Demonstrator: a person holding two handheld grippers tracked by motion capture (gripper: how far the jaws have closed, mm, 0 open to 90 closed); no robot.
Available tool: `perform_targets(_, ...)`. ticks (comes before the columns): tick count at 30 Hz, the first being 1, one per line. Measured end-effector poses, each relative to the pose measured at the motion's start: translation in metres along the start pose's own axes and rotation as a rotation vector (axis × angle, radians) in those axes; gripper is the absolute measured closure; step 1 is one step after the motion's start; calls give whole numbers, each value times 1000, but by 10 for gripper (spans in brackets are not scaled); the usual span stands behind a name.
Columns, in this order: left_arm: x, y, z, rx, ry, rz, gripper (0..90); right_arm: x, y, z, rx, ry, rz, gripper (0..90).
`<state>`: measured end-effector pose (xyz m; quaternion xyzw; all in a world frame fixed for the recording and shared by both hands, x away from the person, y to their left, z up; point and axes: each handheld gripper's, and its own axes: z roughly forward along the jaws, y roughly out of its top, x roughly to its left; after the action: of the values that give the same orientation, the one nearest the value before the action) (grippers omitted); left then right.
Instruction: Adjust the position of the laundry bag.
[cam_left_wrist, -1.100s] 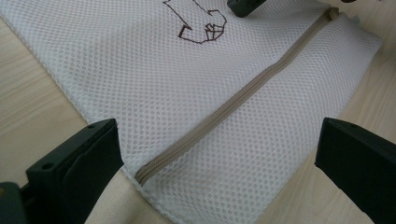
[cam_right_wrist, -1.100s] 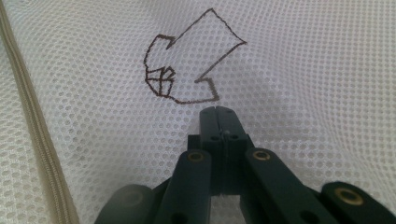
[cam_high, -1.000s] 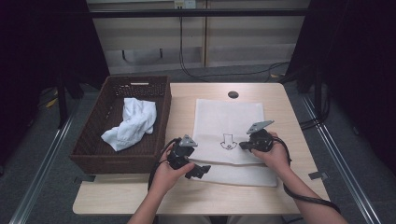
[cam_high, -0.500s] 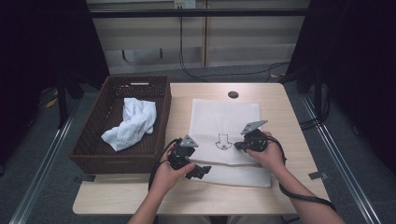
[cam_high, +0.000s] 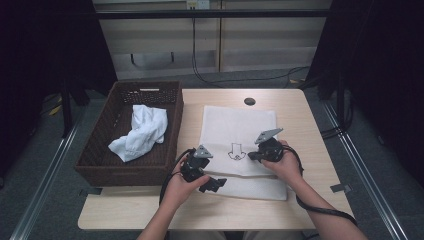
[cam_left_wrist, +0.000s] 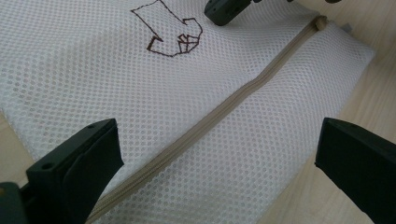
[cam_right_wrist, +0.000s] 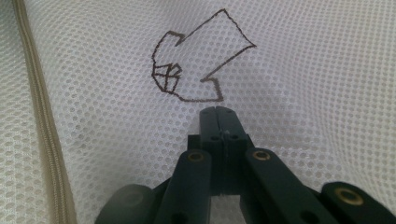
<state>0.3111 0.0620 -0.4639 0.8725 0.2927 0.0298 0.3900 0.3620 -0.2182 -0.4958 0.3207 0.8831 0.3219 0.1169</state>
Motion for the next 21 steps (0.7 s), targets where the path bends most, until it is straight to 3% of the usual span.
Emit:
perform_targets(10, -1, 0, 1, 1, 0, -3, 0, -1, -1, 1, -15, 22, 12, 900)
perform_targets(18, 0, 0, 1, 8, -5, -1, 1, 0, 0, -1, -3, 11, 5, 900)
perform_targets(21, 1, -1, 2, 13, -8, -3, 1, -1, -1, -3, -20, 31, 12, 889)
